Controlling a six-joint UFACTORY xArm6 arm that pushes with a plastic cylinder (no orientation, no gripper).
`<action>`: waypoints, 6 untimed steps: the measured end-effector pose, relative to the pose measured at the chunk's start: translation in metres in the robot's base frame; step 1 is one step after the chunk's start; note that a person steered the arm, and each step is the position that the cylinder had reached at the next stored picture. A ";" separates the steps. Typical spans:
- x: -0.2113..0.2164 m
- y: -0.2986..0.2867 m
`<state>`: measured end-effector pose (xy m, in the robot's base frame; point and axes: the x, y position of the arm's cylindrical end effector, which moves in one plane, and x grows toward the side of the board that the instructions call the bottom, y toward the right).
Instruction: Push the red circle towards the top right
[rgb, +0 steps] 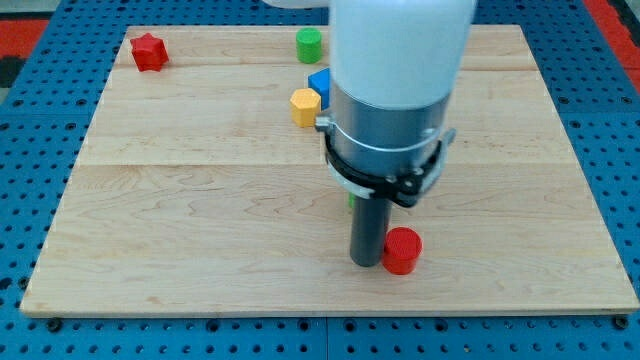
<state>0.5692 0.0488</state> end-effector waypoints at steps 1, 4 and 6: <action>0.003 0.050; -0.011 0.129; -0.023 0.159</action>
